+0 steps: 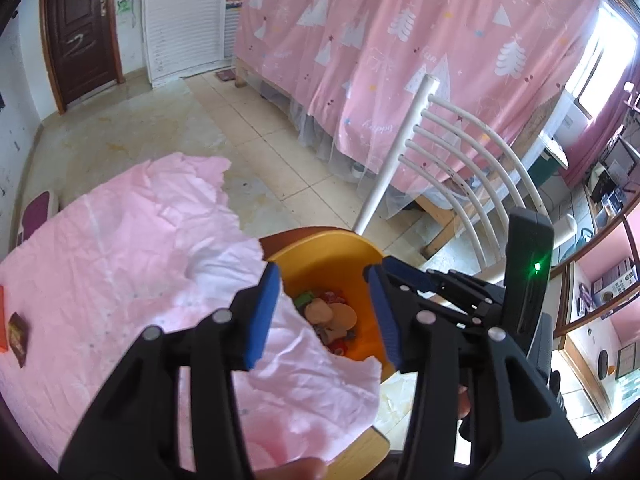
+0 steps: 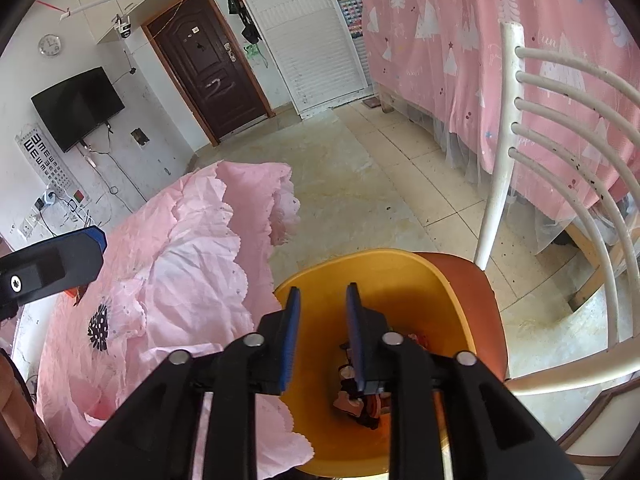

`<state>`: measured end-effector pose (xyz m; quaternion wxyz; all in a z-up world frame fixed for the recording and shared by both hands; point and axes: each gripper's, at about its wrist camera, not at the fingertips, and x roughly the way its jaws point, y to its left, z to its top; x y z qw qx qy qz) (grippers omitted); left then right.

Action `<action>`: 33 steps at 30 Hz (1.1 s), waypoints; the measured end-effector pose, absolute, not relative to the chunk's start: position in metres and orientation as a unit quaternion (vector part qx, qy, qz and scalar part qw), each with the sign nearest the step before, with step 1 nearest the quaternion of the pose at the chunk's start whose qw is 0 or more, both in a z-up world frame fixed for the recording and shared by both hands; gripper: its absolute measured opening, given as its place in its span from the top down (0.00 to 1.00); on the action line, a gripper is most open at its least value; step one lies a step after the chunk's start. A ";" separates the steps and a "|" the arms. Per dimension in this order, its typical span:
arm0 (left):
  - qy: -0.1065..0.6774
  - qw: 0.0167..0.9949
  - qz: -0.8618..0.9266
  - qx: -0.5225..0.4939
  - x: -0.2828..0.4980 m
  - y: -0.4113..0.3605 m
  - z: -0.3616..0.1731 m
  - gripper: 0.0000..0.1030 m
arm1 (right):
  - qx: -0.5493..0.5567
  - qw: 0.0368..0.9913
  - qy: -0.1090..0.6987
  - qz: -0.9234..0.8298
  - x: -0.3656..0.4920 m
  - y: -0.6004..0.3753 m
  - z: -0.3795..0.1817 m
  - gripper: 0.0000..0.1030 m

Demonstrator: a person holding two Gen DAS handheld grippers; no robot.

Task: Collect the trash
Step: 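Open both tools to drop the spool and cup into the bucket, then move both open tools back over the orange box and brown wrapper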

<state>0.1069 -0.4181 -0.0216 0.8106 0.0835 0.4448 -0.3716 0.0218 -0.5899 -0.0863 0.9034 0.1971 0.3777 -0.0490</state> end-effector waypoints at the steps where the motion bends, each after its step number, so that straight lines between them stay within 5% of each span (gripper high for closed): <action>1: 0.444 0.812 -0.371 0.082 0.107 -0.415 -0.021 0.57 | 0.193 0.904 0.377 -0.051 0.023 -0.586 -0.084 0.67; 2: 0.444 0.812 -0.369 0.079 0.109 -0.410 -0.020 0.55 | 0.190 0.905 0.377 -0.053 0.023 -0.584 -0.083 0.55; 4: 0.443 0.814 -0.369 0.075 0.110 -0.402 -0.019 0.53 | 0.178 0.909 0.372 -0.065 0.025 -0.578 -0.078 0.50; 20: 0.423 0.837 -0.345 0.026 0.129 -0.322 0.003 0.52 | 0.065 0.933 0.348 -0.069 0.055 -0.491 -0.030 0.35; 33: 0.416 0.862 -0.290 -0.022 0.154 -0.223 0.008 0.52 | -0.002 0.935 0.354 0.002 0.099 -0.385 -0.015 0.35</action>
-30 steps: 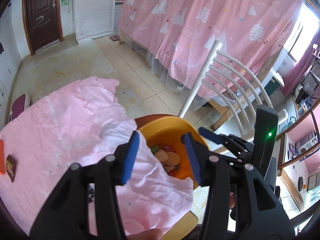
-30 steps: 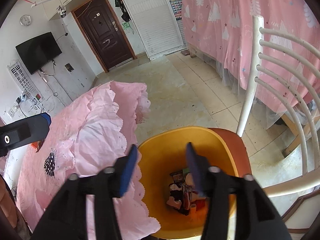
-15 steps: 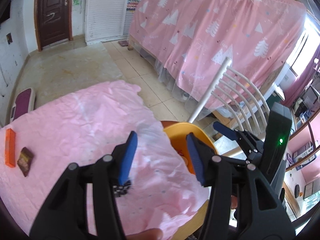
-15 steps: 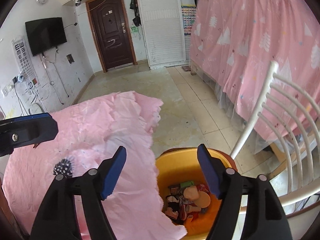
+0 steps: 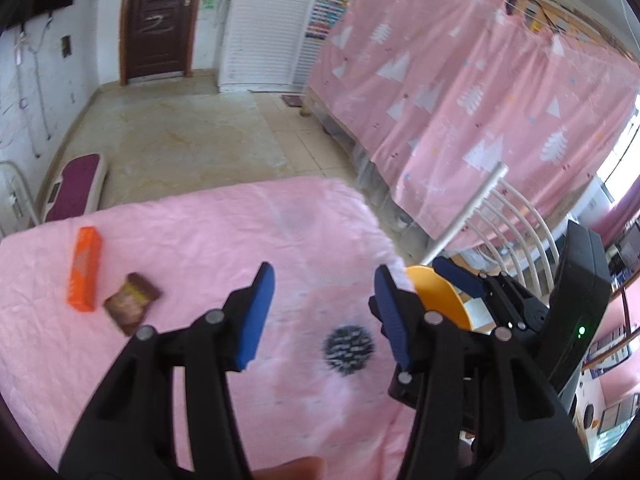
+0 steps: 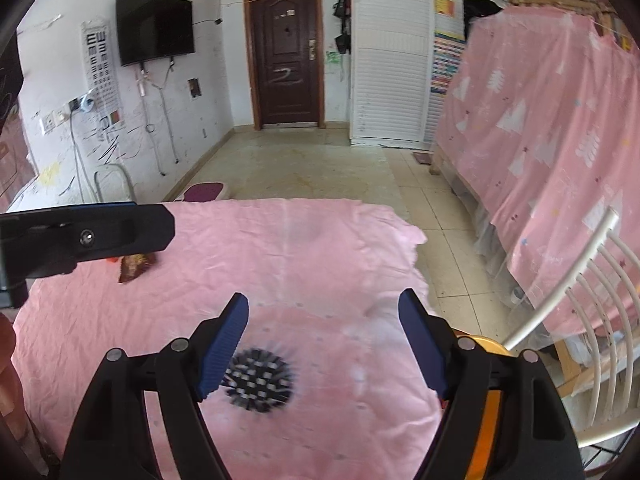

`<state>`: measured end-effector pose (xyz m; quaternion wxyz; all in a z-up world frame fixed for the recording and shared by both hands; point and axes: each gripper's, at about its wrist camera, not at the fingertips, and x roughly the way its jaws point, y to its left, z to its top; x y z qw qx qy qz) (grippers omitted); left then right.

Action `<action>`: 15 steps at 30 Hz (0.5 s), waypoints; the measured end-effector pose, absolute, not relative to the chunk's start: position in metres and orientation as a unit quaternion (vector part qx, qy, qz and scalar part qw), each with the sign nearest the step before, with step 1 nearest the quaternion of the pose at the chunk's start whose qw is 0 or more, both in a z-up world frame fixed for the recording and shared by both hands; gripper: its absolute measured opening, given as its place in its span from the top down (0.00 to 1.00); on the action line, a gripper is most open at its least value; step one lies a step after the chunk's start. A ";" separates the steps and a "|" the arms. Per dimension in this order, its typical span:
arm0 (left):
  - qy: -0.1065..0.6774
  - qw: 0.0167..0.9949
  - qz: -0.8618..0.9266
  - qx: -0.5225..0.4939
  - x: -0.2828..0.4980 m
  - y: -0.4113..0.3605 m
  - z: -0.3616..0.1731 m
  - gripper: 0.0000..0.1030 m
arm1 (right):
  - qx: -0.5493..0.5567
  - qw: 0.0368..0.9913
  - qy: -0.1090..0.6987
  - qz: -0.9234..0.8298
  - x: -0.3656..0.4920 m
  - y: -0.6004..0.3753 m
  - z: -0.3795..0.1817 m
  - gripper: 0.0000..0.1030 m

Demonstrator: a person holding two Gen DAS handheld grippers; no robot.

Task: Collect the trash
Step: 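Move both open tools back over the orange box and brown wrapper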

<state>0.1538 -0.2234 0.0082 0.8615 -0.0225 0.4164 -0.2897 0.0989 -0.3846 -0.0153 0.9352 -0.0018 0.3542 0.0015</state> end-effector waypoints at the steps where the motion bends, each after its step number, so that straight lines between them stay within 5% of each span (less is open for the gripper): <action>1: 0.417 0.863 -0.283 -0.028 0.156 -0.213 0.008 0.52 | -0.008 0.935 0.356 0.007 0.103 -0.374 -0.015 0.34; 15: 0.416 0.883 -0.209 -0.053 0.184 -0.122 0.007 0.52 | -0.064 0.922 0.373 0.080 0.146 -0.273 -0.021 0.34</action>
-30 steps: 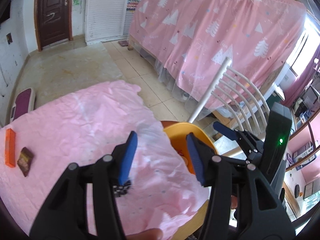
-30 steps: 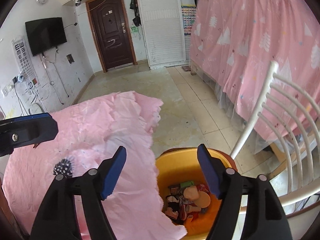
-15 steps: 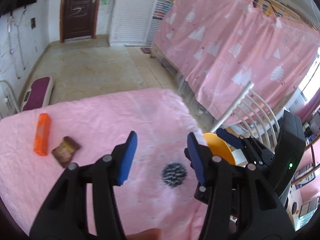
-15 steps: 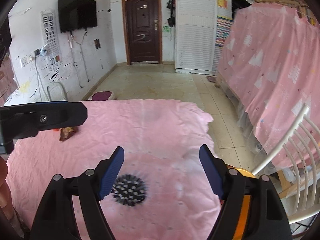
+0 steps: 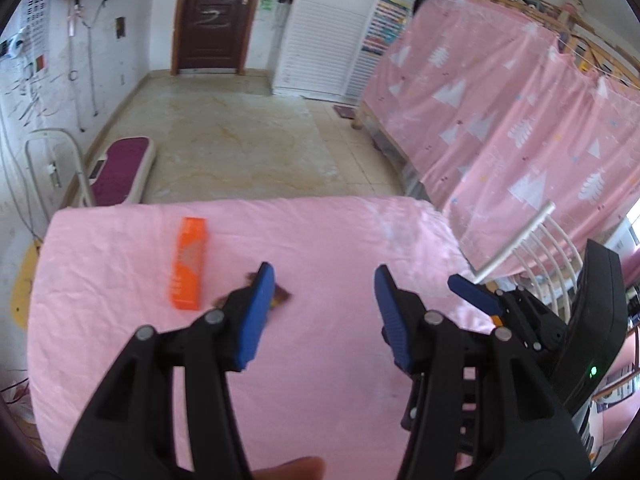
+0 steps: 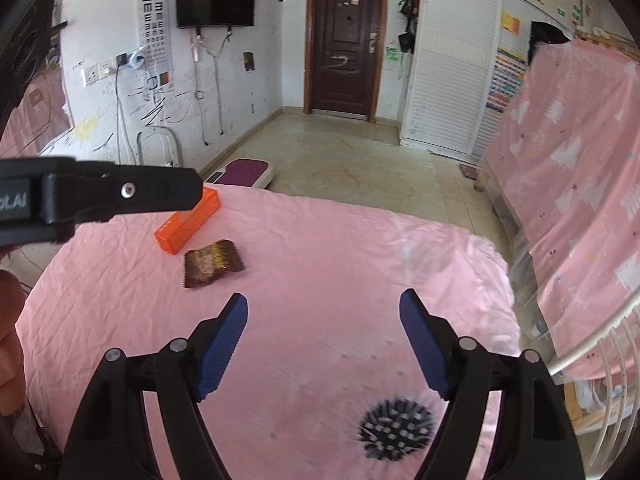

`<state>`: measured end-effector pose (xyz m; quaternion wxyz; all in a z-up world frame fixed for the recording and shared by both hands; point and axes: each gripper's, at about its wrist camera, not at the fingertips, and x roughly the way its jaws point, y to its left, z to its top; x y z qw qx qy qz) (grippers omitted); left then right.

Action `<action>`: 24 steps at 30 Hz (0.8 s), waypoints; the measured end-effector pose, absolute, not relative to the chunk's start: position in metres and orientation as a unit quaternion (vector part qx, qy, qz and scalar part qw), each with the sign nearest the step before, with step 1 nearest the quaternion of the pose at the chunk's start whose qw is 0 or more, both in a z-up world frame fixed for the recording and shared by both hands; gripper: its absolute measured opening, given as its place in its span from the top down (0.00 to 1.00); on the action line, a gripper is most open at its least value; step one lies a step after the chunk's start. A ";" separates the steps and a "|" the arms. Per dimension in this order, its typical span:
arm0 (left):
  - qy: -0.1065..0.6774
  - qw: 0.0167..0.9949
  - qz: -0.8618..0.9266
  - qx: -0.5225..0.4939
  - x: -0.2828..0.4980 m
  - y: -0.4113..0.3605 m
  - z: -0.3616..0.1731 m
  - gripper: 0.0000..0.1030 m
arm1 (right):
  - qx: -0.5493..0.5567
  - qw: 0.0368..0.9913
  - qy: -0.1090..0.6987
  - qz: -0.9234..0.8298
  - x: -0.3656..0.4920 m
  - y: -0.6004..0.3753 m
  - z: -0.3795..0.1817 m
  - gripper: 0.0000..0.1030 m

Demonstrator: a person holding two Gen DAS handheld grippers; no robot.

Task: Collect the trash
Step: 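Move both open tools back over the orange box and brown wrapper, then grasp the orange box with the left tool while the right tool grasps the brown wrapper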

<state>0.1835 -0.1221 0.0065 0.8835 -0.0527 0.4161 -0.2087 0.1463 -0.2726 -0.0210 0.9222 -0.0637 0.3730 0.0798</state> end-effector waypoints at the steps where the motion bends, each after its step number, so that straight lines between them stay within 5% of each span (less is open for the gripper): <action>1: 0.418 0.885 -0.201 -0.053 0.188 -0.115 0.006 0.52 | -0.066 0.921 0.374 0.086 0.150 -0.267 -0.022 0.34; 24: 0.491 0.862 -0.117 -0.036 0.263 -0.078 -0.055 0.52 | -0.057 0.878 0.423 0.215 0.200 -0.201 -0.057 0.33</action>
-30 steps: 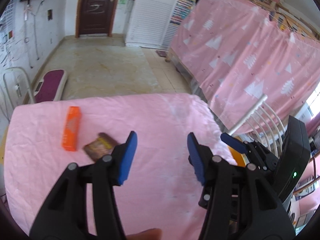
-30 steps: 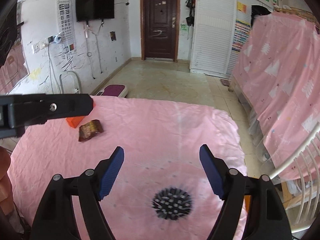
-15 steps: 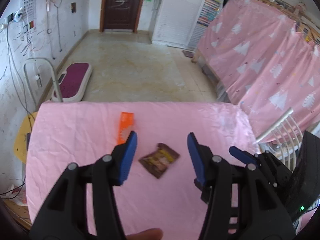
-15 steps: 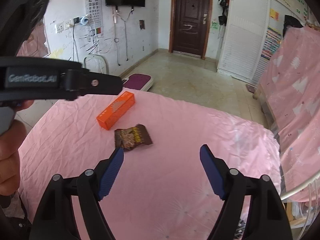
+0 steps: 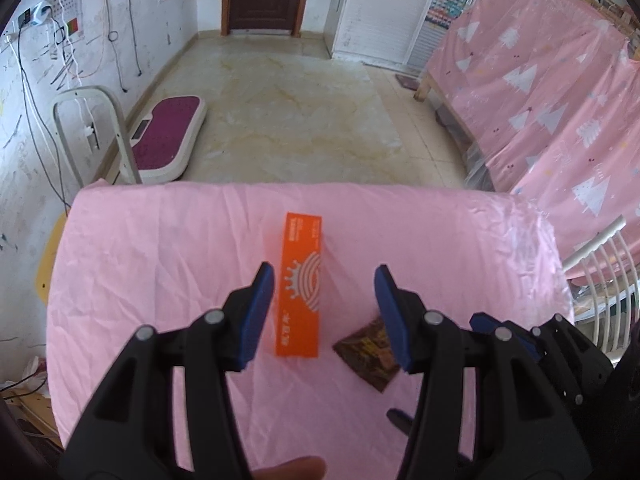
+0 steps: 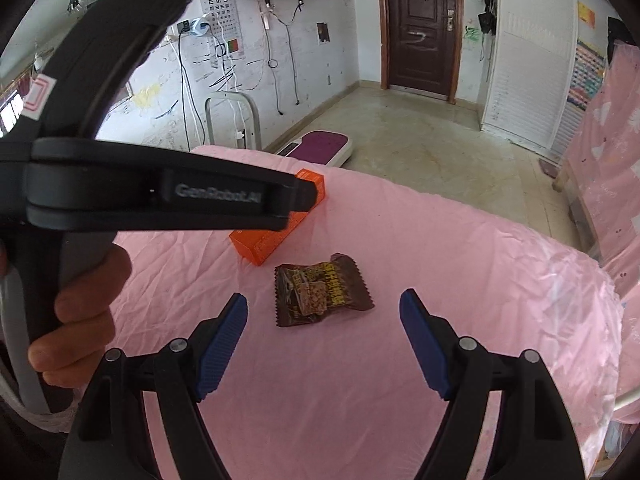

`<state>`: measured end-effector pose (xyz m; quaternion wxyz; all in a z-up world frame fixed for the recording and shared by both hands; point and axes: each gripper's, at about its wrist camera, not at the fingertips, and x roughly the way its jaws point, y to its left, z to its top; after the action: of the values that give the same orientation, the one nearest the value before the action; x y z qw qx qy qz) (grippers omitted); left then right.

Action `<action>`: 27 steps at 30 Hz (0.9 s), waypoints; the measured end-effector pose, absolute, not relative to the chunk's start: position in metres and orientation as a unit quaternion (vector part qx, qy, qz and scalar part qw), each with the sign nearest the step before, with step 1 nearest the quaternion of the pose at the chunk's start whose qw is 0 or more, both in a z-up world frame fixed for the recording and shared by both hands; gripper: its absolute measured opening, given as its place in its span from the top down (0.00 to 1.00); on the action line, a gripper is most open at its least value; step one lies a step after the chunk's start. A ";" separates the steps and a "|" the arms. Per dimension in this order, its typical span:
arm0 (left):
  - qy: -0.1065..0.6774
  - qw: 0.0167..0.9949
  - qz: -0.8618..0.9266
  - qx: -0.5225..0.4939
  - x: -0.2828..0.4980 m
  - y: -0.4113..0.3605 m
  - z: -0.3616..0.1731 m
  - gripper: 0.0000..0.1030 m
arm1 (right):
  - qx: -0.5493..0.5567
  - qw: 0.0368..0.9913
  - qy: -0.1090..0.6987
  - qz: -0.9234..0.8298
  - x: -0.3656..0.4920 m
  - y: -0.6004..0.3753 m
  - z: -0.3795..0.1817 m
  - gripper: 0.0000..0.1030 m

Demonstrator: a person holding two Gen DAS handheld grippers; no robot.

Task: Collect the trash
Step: 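Grasp the orange box with the left tool while the right tool grasps the brown wrapper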

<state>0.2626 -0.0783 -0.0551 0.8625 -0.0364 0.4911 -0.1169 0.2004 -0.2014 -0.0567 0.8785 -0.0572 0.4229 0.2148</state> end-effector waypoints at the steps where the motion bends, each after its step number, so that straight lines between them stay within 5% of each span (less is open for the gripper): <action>1: 0.492 0.862 -0.115 -0.035 0.265 -0.078 -0.058 0.52 | -0.056 0.876 0.426 0.219 0.202 -0.200 -0.059 0.33; 10: 0.506 0.857 -0.090 -0.015 0.279 -0.080 -0.074 0.52 | -0.052 0.865 0.441 0.233 0.216 -0.189 -0.069 0.33; 21: 0.517 0.852 -0.088 -0.006 0.283 -0.084 -0.086 0.77 | -0.061 0.870 0.437 0.220 0.216 -0.177 -0.081 0.33; 27: 0.515 0.853 -0.090 -0.005 0.282 -0.084 -0.087 0.78 | -0.049 0.871 0.436 0.220 0.215 -0.176 -0.081 0.34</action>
<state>0.2822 -0.0836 -0.0874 0.8527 -0.0049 0.5146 -0.0898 0.2148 -0.1760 -0.0809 0.8710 -0.0487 0.4364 0.2202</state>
